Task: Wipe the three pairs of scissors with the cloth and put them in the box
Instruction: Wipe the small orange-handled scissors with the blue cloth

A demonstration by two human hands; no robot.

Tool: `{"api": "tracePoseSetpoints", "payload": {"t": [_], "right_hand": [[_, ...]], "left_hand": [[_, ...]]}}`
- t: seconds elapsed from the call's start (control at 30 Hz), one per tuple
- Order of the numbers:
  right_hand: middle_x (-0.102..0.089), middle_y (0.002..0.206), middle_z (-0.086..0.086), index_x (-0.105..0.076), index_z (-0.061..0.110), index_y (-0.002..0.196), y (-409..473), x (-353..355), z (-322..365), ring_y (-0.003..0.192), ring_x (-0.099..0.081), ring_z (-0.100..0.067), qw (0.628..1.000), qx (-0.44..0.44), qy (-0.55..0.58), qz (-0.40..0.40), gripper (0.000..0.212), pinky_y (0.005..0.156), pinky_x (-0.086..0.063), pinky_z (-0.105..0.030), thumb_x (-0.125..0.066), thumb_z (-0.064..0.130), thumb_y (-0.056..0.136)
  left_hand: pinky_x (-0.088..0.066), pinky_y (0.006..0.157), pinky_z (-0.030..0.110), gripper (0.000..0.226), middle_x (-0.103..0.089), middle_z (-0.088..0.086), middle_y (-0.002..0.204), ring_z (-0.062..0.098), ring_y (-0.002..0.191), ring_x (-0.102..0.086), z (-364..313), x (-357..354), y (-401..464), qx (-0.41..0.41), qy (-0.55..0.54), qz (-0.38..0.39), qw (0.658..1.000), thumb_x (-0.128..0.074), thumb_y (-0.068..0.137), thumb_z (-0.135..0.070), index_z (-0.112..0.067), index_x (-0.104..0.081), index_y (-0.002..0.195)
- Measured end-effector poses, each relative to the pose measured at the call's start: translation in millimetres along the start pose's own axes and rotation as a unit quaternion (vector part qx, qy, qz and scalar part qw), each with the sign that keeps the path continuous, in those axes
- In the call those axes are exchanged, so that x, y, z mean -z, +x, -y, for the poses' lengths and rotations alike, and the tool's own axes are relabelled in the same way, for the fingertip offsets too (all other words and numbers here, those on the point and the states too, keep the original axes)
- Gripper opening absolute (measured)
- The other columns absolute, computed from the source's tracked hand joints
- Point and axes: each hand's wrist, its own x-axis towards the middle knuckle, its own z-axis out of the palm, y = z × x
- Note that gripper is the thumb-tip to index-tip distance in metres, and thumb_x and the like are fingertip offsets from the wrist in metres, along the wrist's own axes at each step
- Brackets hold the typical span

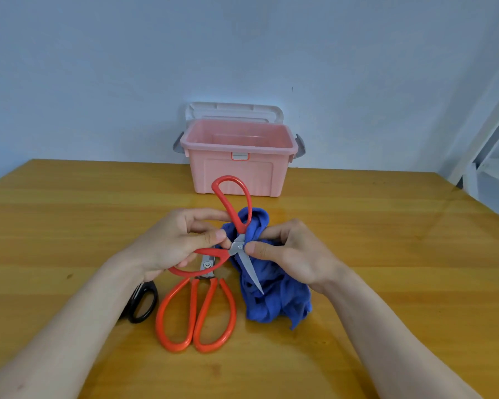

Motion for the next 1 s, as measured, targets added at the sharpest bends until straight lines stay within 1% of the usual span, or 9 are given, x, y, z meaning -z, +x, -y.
{"api": "tracePoseSetpoints", "payload": {"t": [0.07, 0.13, 0.23, 0.37, 0.5, 0.6, 0.67, 0.83, 1.0], "right_hand": [[-0.068, 0.088, -0.031, -0.073, -0.003, 0.087, -0.9, 3.5, 1.1, 0.077, -0.066, -0.038, 1.0, -0.006, 0.001, 0.026, 0.031, 0.079, -0.053, -0.053, -0.074, 0.028, 0.084], [-0.071, 0.074, -0.017, -0.073, -0.002, 0.083, -2.1, 7.3, 3.8, 0.069, -0.064, -0.019, 0.999, -0.015, 0.0, 0.045, 0.019, 0.068, -0.053, -0.035, -0.072, 0.016, 0.088], [-0.072, 0.092, -0.027, -0.073, -0.004, 0.095, -2.5, 16.5, 2.5, 0.085, -0.07, -0.038, 0.998, -0.027, -0.007, 0.057, 0.028, 0.082, -0.054, -0.049, -0.074, 0.023, 0.086], [-0.073, 0.091, -0.023, -0.077, 0.005, 0.092, -4.1, 23.0, 1.3, 0.09, -0.07, -0.041, 0.999, -0.04, -0.012, 0.023, 0.017, 0.086, -0.053, -0.054, -0.074, 0.021, 0.088], [-0.074, 0.087, -0.017, -0.078, 0.012, 0.091, -0.7, 13.0, 1.2, 0.085, -0.07, -0.037, 0.999, -0.027, -0.029, 0.015, 0.016, 0.078, -0.056, -0.046, -0.076, 0.028, 0.085], [-0.075, 0.077, 0.004, -0.079, 0.015, 0.088, -2.0, 4.4, 4.7, 0.072, -0.069, -0.009, 0.998, -0.002, -0.053, 0.028, 0.01, 0.068, -0.053, -0.025, -0.077, 0.025, 0.084], [-0.074, 0.074, 0.005, -0.078, 0.018, 0.084, -3.1, 3.2, 5.6, 0.068, -0.067, -0.007, 0.998, 0.012, -0.061, 0.019, 0.006, 0.065, -0.05, -0.022, -0.077, 0.024, 0.085], [-0.075, 0.082, -0.007, -0.077, 0.01, 0.091, -1.5, 8.5, 6.8, 0.078, -0.07, -0.025, 0.998, 0.041, -0.048, 0.005, 0.009, 0.076, -0.055, -0.039, -0.075, 0.018, 0.087], [-0.069, 0.07, -0.006, -0.076, 0.006, 0.088, -2.1, 13.1, 5.8, 0.064, -0.06, -0.012, 0.999, 0.023, -0.039, 0.021, 0.01, 0.064, -0.046, -0.028, -0.074, 0.016, 0.087]], "left_hand": [[-0.022, 0.034, 0.016, 0.034, -0.074, 0.008, 0.085, 0.008, 0.034, -0.025, 0.0, 5.0, -0.2, 0.001, 0.003, 0.008, 1.0, -0.065, 0.078, -0.027, -0.027, -0.069, 0.111], [-0.024, 0.034, 0.015, 0.038, -0.072, 0.007, 0.082, 0.007, 0.034, -0.025, -1.5, 8.9, -0.6, 0.008, 0.014, 0.019, 1.0, -0.064, 0.079, -0.026, -0.021, -0.067, 0.117], [-0.024, 0.036, 0.015, 0.035, -0.074, 0.005, 0.086, 0.008, 0.034, -0.026, -5.0, 12.3, -3.2, 0.01, 0.035, 0.02, 0.999, -0.066, 0.079, -0.027, -0.023, -0.069, 0.113], [-0.023, 0.04, 0.022, 0.027, -0.074, -0.003, 0.094, 0.008, 0.037, -0.031, -8.0, 14.3, -9.2, 0.009, 0.073, -0.003, 0.997, -0.08, 0.067, -0.029, -0.026, -0.077, 0.094], [-0.022, 0.039, 0.024, 0.016, -0.071, -0.001, 0.072, 0.01, 0.039, -0.03, -9.9, 6.8, -9.8, 0.015, 0.094, 0.022, 0.995, -0.083, 0.071, -0.018, -0.019, -0.08, 0.087], [-0.022, 0.041, 0.023, 0.01, -0.059, -0.007, 0.046, 0.012, 0.039, -0.027, -9.8, 0.3, -8.4, 0.015, 0.115, 0.012, 0.993, -0.083, 0.072, -0.018, -0.017, -0.079, 0.08], [-0.022, 0.04, 0.021, 0.009, -0.068, -0.003, 0.058, 0.013, 0.039, -0.029, -10.8, -0.6, -7.6, 0.016, 0.101, -0.005, 0.995, -0.085, 0.069, -0.019, -0.017, -0.079, 0.075], [-0.025, 0.038, 0.019, 0.014, -0.075, 0.003, 0.078, 0.012, 0.041, -0.035, -17.5, 2.9, -8.9, 0.004, 0.095, -0.01, 0.995, -0.086, 0.064, -0.026, -0.02, -0.079, 0.075], [-0.027, 0.038, 0.019, 0.011, -0.075, 0.002, 0.078, 0.01, 0.039, -0.036, -18.9, 2.7, -9.0, 0.0, 0.1, -0.008, 0.995, -0.086, 0.066, -0.023, -0.021, -0.078, 0.074]]}}
